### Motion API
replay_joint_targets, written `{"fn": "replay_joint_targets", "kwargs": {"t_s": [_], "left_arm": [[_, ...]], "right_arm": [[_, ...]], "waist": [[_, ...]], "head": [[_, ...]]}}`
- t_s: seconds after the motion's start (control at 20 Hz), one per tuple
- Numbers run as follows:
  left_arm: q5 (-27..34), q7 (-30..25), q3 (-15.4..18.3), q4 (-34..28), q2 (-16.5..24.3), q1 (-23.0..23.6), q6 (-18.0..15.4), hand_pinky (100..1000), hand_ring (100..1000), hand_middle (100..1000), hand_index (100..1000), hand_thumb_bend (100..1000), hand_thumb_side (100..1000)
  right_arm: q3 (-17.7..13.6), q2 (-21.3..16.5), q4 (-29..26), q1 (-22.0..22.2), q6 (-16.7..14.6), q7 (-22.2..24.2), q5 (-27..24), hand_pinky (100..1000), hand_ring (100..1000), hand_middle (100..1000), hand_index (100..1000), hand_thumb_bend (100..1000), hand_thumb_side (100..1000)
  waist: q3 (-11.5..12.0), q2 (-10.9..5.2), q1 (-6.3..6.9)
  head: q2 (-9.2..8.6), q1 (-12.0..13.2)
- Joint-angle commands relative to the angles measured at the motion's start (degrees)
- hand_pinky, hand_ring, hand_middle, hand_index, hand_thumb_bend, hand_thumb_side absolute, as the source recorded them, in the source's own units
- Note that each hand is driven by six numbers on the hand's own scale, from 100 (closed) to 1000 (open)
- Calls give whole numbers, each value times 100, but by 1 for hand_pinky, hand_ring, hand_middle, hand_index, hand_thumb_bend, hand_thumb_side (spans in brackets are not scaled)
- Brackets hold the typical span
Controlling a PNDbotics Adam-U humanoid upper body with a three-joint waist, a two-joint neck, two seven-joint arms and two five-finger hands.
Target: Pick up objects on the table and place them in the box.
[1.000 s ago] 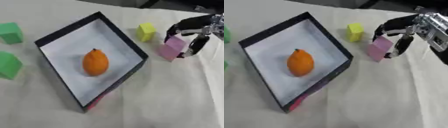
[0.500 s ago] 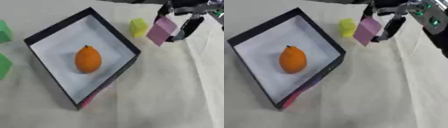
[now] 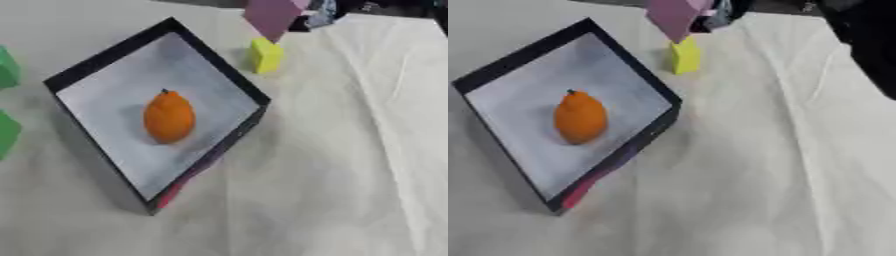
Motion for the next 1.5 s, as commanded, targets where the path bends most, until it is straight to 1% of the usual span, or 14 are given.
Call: {"fn": "replay_joint_targets", "kwargs": {"t_s": [0.05, 0.2, 0.3, 0.65, 0.8, 0.95, 1.1, 1.15, 1.2, 1.25, 1.3, 1.35, 1.4, 1.5], "left_arm": [[90, 49, 79, -117, 32, -28, 30, 841, 747, 799, 836, 134, 885], [193, 211, 168, -117, -5, -54, 27, 840, 746, 798, 834, 135, 886], [256, 368, 253, -117, -10, -86, -13, 840, 746, 798, 833, 137, 881], [389, 792, 522, -117, 64, -226, -253, 839, 748, 797, 829, 150, 844], [414, 944, 648, -117, 94, -309, -331, 839, 747, 796, 830, 159, 830], [411, 921, 636, -117, 137, -362, -402, 839, 748, 797, 830, 160, 825], [400, 899, 632, -117, 142, -361, -422, 840, 748, 797, 831, 160, 827], [395, 893, 628, -117, 145, -352, -419, 840, 748, 797, 831, 159, 829], [389, 887, 623, -117, 146, -343, -412, 840, 748, 797, 831, 159, 830], [388, 881, 616, -117, 146, -339, -404, 840, 748, 796, 831, 159, 830], [389, 871, 606, -117, 149, -340, -399, 840, 748, 797, 831, 160, 831], [386, 860, 598, -117, 151, -341, -393, 840, 748, 797, 831, 160, 831], [385, 850, 588, -117, 149, -341, -386, 840, 748, 797, 831, 165, 828], [382, 833, 577, -117, 140, -320, -368, 840, 748, 797, 831, 153, 817]], "right_arm": [[101, 399, 171, -338, -502, 502, 258, 776, 642, 500, 592, 211, 355], [235, 784, 407, -495, -583, 565, 470, 771, 639, 500, 592, 207, 350], [300, 986, 547, -536, -671, 609, 579, 767, 636, 500, 591, 228, 335], [445, 1539, 1135, -479, -848, 656, 968, 775, 652, 524, 622, 185, 343], [514, 1750, 1338, -420, -911, 580, 1183, 776, 656, 534, 633, 194, 323], [532, 1964, 1522, -315, -912, 226, 1349, 776, 662, 551, 654, 189, 301], [624, 2116, 1735, -223, -915, -67, 1604, 782, 692, 585, 706, 249, 342], [636, 2143, 1781, -212, -939, -122, 1685, 795, 730, 633, 759, 309, 376], [640, 2160, 1808, -206, -972, -168, 1769, 804, 751, 671, 788, 339, 387], [643, 2171, 1832, -201, -1013, -188, 1850, 824, 799, 748, 857, 395, 390], [645, 2175, 1851, -200, -1064, -176, 1931, 840, 828, 782, 886, 425, 410], [636, 2177, 1865, -199, -1113, -155, 1995, 840, 828, 782, 886, 425, 410], [630, 2174, 1883, -193, -1167, -114, 2031, 870, 862, 791, 909, 475, 436], [591, 2144, 1936, -192, -1287, 45, 1993, 894, 881, 809, 928, 454, 494]], "waist": [[39, -281, 127], [98, -290, 128], [141, -296, 122], [282, -318, 84], [320, -306, 73], [406, -263, 67], [487, -226, 42], [500, -219, 35], [507, -213, 27], [510, -211, 19], [510, -212, 11], [510, -213, 6], [508, -221, 3], [492, -249, 8]], "head": [[14, -69], [4, -129], [5, -173], [24, -318], [11, -388], [-23, -460], [-45, -510], [-48, -513], [-45, -514], [-41, -515], [-38, -514], [-35, -513], [-33, -506], [-22, -474]]}}
